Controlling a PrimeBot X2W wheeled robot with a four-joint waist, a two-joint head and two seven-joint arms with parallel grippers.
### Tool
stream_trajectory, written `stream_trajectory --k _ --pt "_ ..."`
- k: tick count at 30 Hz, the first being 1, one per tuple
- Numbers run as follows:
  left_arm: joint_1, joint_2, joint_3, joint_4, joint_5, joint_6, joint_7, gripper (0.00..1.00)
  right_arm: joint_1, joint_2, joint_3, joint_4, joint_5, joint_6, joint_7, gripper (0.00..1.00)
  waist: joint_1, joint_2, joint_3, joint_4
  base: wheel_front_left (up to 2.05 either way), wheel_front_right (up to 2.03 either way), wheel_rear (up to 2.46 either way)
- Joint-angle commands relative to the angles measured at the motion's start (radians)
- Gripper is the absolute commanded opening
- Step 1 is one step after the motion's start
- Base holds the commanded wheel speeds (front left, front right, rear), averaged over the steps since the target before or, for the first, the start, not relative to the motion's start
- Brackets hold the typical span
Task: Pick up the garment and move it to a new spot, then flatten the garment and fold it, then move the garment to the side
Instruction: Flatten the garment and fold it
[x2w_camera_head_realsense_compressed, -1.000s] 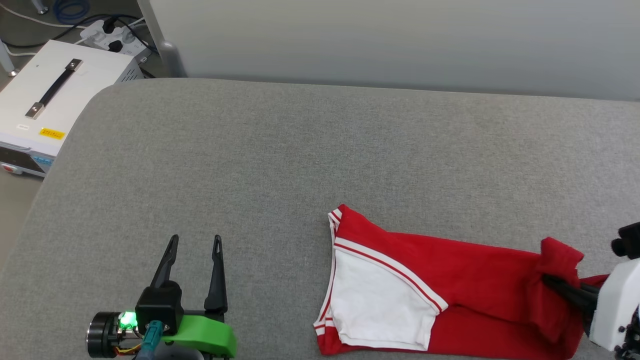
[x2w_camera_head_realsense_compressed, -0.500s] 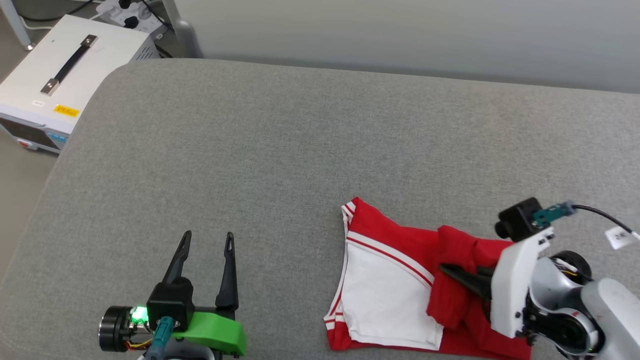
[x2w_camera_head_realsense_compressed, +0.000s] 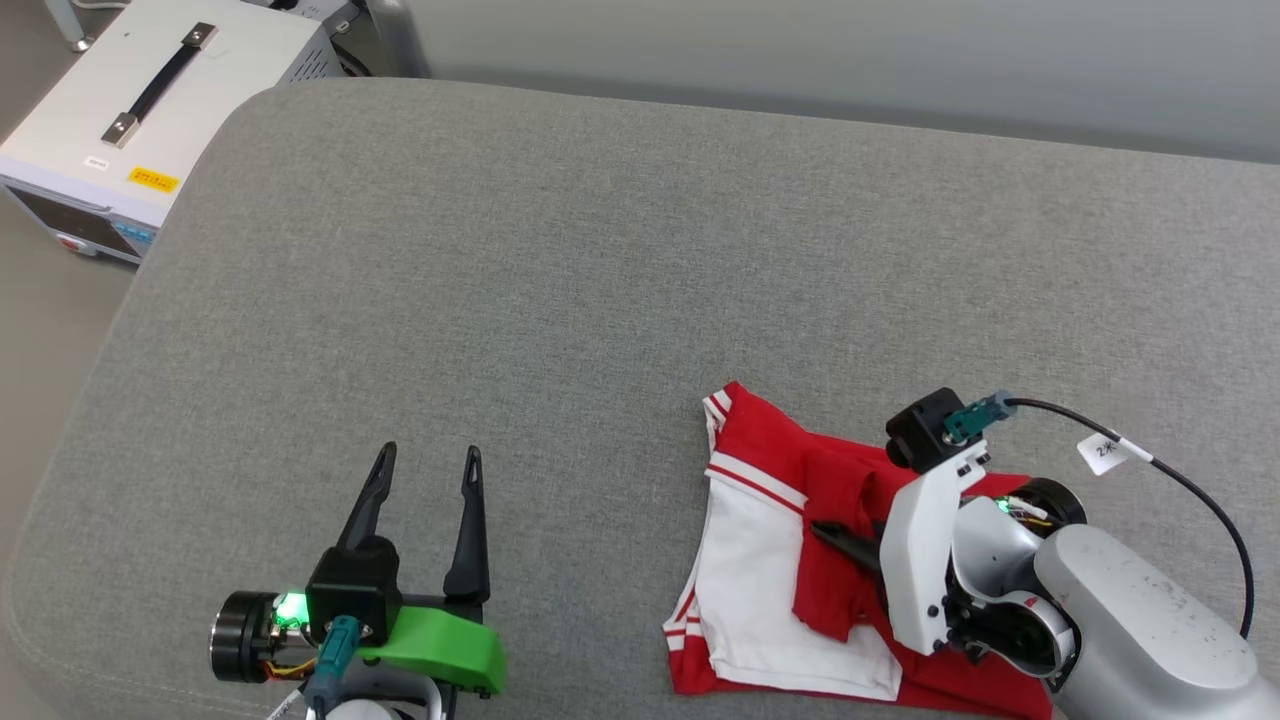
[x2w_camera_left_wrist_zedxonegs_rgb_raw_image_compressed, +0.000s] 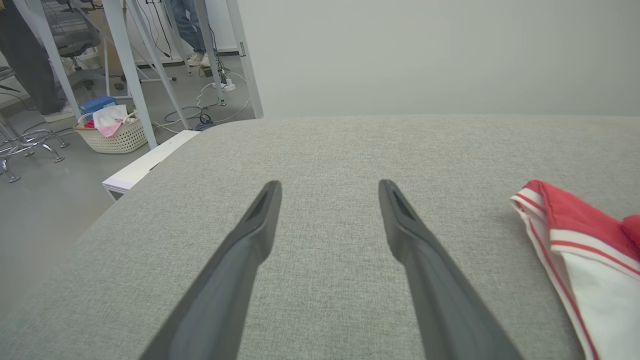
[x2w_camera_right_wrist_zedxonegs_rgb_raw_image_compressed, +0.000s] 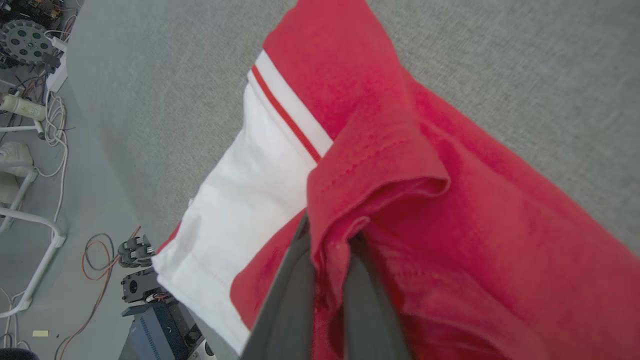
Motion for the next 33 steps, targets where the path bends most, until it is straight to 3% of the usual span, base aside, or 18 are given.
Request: stream_trajectory --k 1,5,6,7,13,23,29,33 --pt "-0.02 -0.006 -0.004 0.002 0.006 0.004 -0.006 1.0 -0.021 -0.001 0.02 0.022 -0.016 -0.001 -0.013 0.0 -0.0001 0.0 0.003 0.003 0.0 0.0 0.0" --pt "-0.02 -0.007 -0.007 0.007 0.003 0.008 -0.006 1.0 -0.034 -0.002 0.069 0.064 -0.021 -0.001 -0.071 0.03 -0.0001 0.0 -0.003 0.001 0.0 0.0 0.0" --pt "-0.018 -0.008 -0.008 0.009 0.003 0.009 -0.006 1.0 -0.037 -0.007 0.079 0.065 -0.023 -0.001 -0.093 0.43 -0.0001 0.0 -0.008 0.0 0.0 0.0 0.0" --pt "-0.015 -0.008 -0.007 0.011 0.003 0.009 -0.006 1.0 -0.038 -0.011 0.084 0.066 -0.024 -0.001 -0.112 1.0 -0.0001 0.0 -0.013 -0.002 0.0 0.0 0.0" --pt "0.006 -0.008 0.002 0.02 0.006 0.013 -0.006 1.0 -0.014 -0.059 0.077 0.006 -0.029 -0.001 -0.255 1.0 -0.0001 0.0 -0.052 -0.022 0.0 0.0 0.0" --pt "0.04 -0.003 0.011 0.017 0.016 0.016 -0.006 1.0 0.087 -0.116 -0.101 -0.122 -0.089 -0.001 -0.441 1.0 -0.0001 0.0 -0.105 -0.081 0.0 0.0 0.0" --pt "0.057 0.0 0.019 0.013 0.016 0.022 -0.006 1.0 0.18 -0.095 -0.282 -0.125 -0.275 -0.001 -0.58 1.0 -0.0001 0.0 -0.131 -0.112 0.0 0.0 0.0" --pt "0.069 0.003 0.025 0.009 0.015 0.023 -0.006 1.0 0.253 -0.027 -0.414 -0.118 -0.387 -0.001 -0.667 1.0 -0.0001 0.0 -0.145 -0.128 0.0 0.0 0.0"
